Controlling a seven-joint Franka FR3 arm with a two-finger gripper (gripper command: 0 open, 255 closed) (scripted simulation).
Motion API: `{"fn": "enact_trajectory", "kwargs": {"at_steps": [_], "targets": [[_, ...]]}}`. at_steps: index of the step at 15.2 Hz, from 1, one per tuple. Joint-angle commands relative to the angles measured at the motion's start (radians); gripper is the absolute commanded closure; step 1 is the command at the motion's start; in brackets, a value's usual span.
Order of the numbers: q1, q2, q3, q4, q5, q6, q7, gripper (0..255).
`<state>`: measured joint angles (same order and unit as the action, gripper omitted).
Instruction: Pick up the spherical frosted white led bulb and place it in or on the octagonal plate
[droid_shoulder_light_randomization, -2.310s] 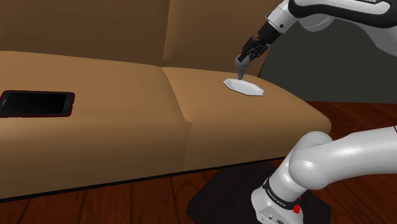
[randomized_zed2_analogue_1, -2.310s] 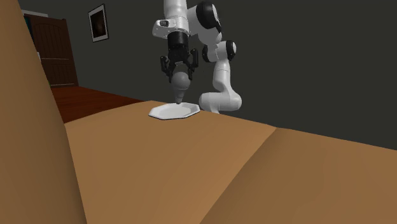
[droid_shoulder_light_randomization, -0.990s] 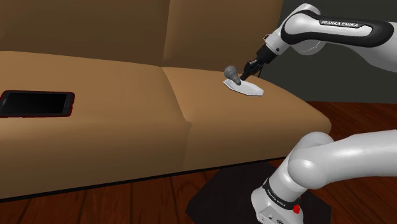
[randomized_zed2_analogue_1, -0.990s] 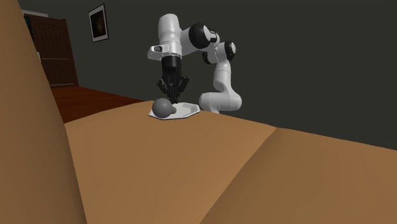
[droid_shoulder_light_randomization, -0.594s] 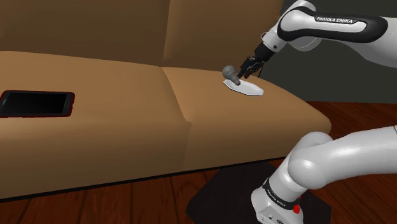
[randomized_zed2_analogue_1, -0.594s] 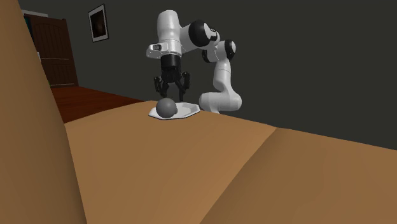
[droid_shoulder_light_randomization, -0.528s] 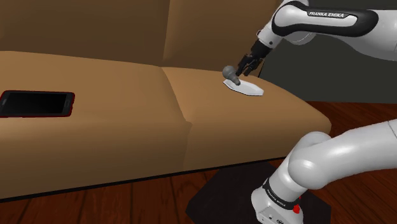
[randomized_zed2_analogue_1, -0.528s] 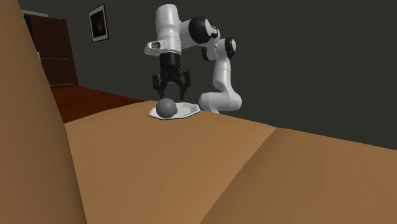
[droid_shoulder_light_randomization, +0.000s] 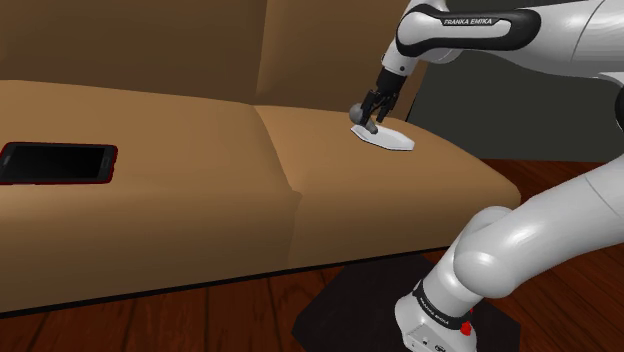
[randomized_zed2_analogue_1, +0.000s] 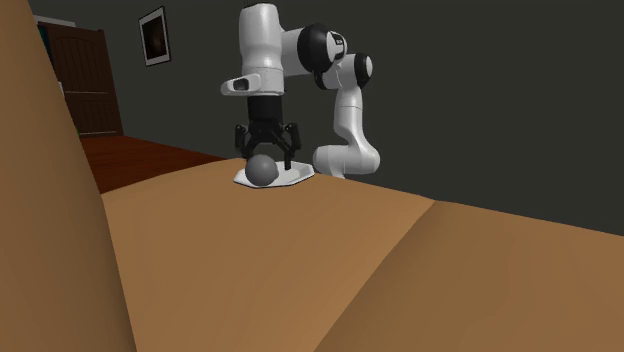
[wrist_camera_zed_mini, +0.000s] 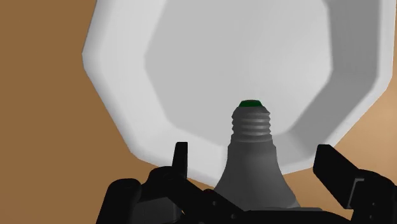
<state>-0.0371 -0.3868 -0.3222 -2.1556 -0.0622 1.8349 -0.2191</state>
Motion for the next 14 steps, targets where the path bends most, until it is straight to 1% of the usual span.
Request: {"fn": "enact_trajectory", "kwargs": {"at_steps": [1, 9, 10, 14], "targets": [[0.0, 0.001, 0.0, -0.018, -0.001, 0.019, 0.002, 0], [0.0, 0.001, 0.0, -0.018, 0.0, 0.019, 0.002, 0], [0.0, 0.001, 0.0, -0.018, 0.0, 0.019, 0.002, 255], [0.0, 0.001, 0.0, -0.018, 0.0, 0.019, 0.002, 255]]}}
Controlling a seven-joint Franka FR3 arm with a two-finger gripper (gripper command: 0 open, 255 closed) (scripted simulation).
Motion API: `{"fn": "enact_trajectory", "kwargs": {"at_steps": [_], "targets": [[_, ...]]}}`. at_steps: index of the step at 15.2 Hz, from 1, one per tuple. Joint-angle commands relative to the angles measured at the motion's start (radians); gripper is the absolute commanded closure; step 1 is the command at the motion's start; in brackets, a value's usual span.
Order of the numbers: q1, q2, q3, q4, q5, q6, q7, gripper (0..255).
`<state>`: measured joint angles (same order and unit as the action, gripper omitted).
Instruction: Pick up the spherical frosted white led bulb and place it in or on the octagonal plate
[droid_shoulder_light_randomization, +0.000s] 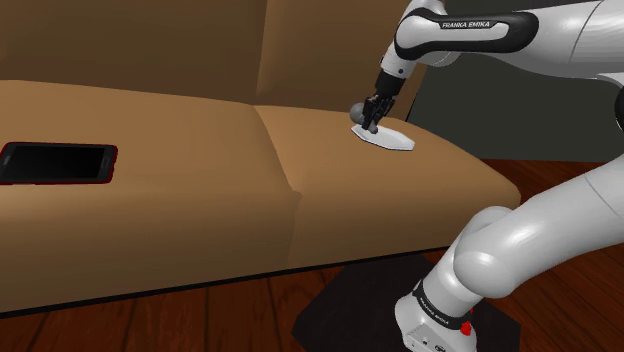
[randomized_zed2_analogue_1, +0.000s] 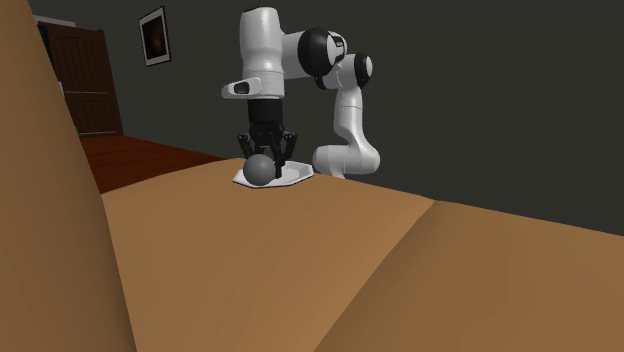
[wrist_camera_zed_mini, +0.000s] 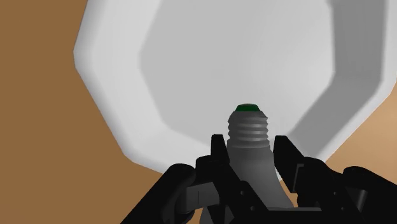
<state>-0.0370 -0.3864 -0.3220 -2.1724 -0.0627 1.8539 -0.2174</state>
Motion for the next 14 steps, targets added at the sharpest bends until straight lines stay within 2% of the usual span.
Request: {"fn": "enact_trajectory", "kwargs": {"at_steps": [1, 5, 14], "targets": [[0.0, 0.001, 0.0, -0.001, 0.0, 0.0, 0.0, 255], [0.0, 0.0, 0.0, -0.001, 0.0, 0.0, 0.0, 255], [0.005, 0.006, 0.007, 0.124, 0.005, -0.12, 0.003, 255]]}}
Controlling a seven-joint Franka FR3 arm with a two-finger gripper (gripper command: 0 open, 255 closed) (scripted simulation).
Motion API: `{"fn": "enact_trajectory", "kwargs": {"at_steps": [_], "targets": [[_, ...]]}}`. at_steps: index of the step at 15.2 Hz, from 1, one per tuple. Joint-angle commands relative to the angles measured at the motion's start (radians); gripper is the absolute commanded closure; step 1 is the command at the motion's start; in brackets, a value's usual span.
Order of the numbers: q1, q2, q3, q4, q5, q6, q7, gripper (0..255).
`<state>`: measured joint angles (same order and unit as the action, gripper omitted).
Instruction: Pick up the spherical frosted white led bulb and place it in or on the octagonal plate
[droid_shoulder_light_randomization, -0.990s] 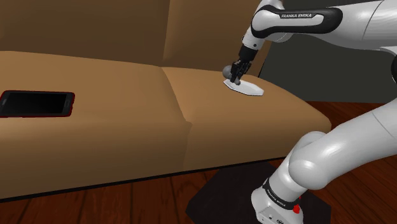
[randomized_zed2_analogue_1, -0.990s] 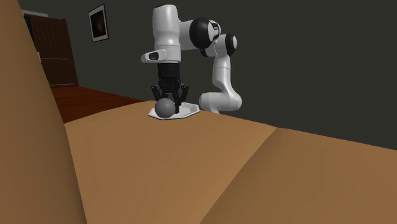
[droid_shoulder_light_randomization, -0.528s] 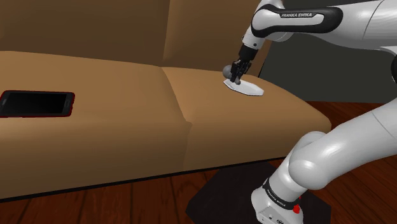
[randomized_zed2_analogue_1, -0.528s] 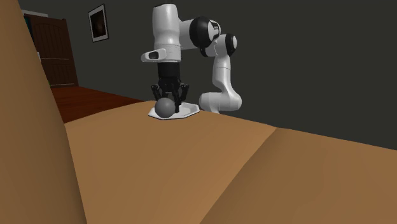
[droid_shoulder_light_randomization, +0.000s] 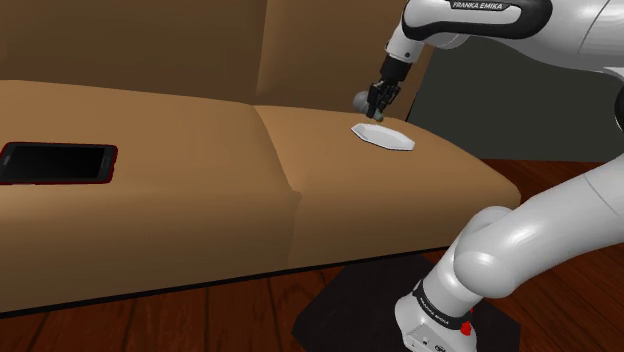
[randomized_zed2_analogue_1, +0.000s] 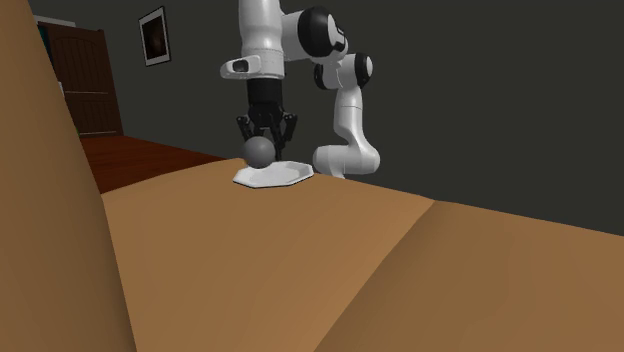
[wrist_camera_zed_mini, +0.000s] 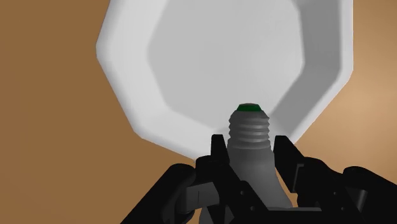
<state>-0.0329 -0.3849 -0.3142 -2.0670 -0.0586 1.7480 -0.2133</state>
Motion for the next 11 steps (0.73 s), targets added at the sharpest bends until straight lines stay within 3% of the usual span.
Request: {"fn": "enact_trajectory", "kwargs": {"at_steps": [1, 8, 11], "targets": [[0.001, 0.006, 0.0, 0.033, 0.002, -0.028, -0.001, 255], [0.005, 0.023, 0.003, 0.138, 0.008, -0.116, -0.001, 255], [-0.015, -0.09, 0.005, 0.043, -0.022, -0.131, -0.007, 255]]}}
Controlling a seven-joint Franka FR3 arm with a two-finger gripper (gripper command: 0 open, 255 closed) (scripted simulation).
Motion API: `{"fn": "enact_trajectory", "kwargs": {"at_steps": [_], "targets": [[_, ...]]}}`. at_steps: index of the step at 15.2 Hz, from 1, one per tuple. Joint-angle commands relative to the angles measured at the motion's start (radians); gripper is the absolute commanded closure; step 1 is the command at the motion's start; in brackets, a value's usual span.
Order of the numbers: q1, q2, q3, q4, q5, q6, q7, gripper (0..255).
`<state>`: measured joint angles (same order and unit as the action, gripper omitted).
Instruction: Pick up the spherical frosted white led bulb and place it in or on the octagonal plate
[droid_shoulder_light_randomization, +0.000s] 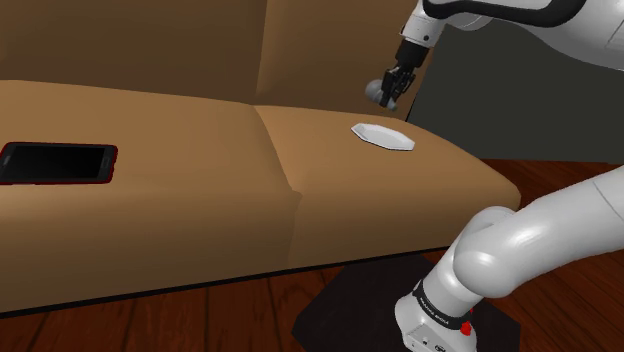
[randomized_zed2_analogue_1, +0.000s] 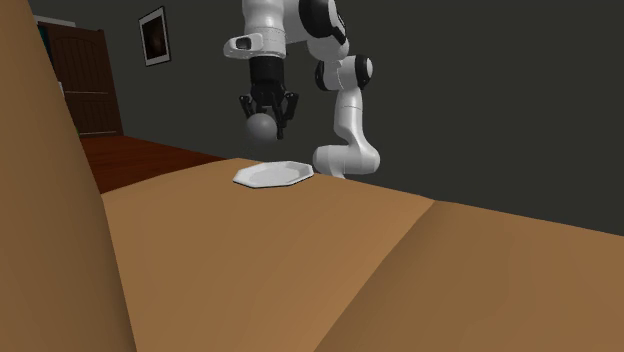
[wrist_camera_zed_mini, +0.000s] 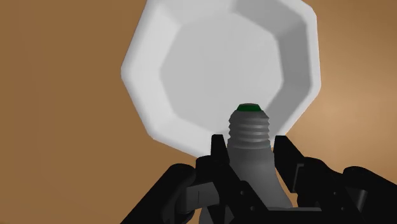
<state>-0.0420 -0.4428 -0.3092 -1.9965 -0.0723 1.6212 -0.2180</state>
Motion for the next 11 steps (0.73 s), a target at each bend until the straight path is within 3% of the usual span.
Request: {"fn": "enact_trajectory", "kwargs": {"at_steps": [1, 3, 11], "targets": [[-0.014, -0.069, 0.0, -0.056, -0.019, -0.012, -0.005, 255], [-0.03, -0.139, 0.0, -0.107, -0.036, -0.028, -0.012, 255], [-0.037, -0.162, -0.009, -0.232, -0.048, 0.074, -0.012, 255]]}}
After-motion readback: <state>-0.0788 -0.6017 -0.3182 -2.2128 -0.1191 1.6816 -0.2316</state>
